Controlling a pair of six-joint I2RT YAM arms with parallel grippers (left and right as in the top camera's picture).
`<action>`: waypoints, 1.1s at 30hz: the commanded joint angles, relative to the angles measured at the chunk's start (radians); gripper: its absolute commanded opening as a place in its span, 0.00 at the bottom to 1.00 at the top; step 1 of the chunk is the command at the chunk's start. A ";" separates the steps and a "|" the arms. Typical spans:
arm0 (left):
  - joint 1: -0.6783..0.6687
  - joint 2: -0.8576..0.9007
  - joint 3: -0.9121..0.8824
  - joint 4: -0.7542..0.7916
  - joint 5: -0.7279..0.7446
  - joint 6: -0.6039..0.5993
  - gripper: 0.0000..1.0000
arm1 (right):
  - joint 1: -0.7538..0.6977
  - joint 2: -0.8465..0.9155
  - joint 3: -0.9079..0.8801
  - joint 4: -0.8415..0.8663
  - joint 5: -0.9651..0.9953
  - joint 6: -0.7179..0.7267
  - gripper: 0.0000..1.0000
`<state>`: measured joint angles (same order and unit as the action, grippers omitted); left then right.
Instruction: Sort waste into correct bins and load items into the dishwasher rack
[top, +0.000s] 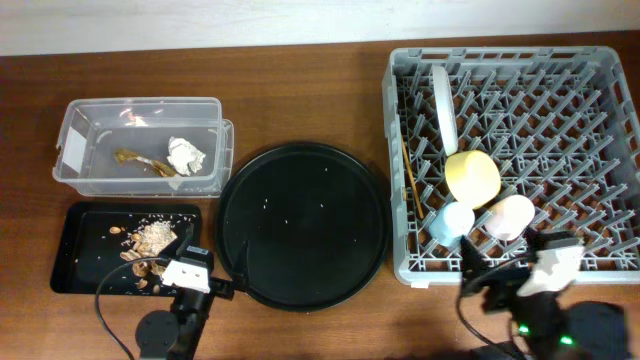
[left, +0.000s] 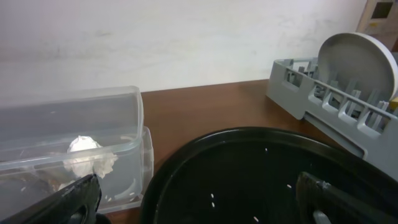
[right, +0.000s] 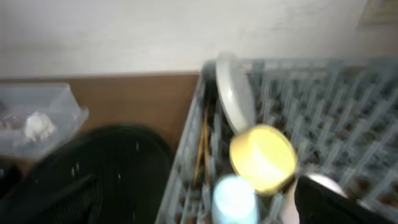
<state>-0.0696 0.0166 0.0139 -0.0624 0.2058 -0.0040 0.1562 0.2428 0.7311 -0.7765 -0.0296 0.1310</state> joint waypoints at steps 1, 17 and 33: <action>0.007 -0.003 -0.003 -0.002 0.008 -0.006 0.99 | -0.031 -0.134 -0.206 0.083 -0.146 -0.003 0.99; 0.007 -0.003 -0.003 -0.002 0.008 -0.006 0.99 | -0.055 -0.240 -0.706 0.690 -0.203 0.001 0.99; 0.007 -0.003 -0.003 -0.002 0.008 -0.006 0.99 | -0.053 -0.239 -0.726 0.721 -0.196 0.000 0.99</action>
<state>-0.0696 0.0166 0.0139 -0.0624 0.2062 -0.0044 0.1101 0.0124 0.0143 -0.0547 -0.2127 0.1310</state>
